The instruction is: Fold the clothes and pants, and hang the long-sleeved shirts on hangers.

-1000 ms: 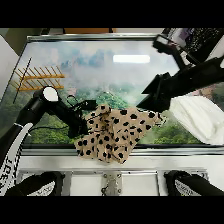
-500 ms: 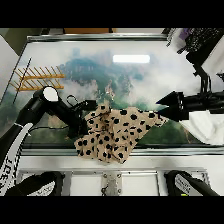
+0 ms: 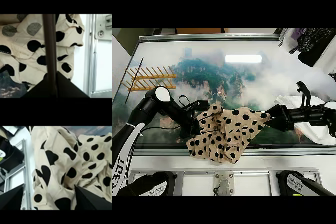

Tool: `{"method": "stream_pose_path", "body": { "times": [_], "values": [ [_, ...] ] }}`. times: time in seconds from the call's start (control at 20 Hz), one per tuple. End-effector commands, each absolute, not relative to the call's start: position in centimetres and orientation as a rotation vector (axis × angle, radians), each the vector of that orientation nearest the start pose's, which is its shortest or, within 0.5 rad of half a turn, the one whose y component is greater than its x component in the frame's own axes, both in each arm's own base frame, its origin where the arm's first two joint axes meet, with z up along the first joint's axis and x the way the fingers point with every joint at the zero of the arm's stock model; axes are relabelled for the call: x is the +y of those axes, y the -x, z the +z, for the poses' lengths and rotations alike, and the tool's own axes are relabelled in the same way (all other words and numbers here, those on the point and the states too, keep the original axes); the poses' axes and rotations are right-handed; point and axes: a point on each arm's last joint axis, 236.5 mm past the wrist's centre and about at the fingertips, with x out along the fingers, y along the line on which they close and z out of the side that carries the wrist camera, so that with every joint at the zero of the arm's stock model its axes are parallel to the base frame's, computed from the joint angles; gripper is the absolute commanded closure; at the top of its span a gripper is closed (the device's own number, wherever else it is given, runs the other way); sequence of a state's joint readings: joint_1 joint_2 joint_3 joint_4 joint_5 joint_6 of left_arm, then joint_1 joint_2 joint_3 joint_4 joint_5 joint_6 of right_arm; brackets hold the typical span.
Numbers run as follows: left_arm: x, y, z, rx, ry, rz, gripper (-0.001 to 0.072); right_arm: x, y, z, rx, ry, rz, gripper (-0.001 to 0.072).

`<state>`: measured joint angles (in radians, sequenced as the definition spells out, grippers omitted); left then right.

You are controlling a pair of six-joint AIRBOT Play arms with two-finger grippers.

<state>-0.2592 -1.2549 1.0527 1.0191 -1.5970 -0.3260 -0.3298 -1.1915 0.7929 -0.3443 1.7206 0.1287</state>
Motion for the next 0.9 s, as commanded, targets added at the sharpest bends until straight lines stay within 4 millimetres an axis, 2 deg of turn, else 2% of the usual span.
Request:
{"method": "stream_pose_path", "body": {
  "times": [0.0,0.15,0.3,0.4,0.85],
  "values": [
    [-18.5,-21.7,1.5,1.154,-0.582,-1.564,0.0699,15.3,-26.2,9.0,0.621,-0.295,1.459,0.0034],
    [-18.5,-21.7,1.5,1.154,-0.582,-1.564,0.0699,16.7,-25.7,8.1,0.658,-0.313,1.509,0.0033],
    [-18.5,-21.7,1.5,1.154,-0.582,-1.564,0.0699,17.8,-25.8,8.5,0.631,-0.345,1.54,0.0034],
    [-18.5,-21.7,1.5,1.154,-0.582,-1.564,0.0699,18.0,-26.2,9.1,0.579,-0.341,1.543,0.0034],
    [-18.5,-21.7,1.5,1.155,-0.582,-1.564,0.0699,18.0,-26.8,8.7,0.582,-0.335,1.515,0.0034]
  ]
}}
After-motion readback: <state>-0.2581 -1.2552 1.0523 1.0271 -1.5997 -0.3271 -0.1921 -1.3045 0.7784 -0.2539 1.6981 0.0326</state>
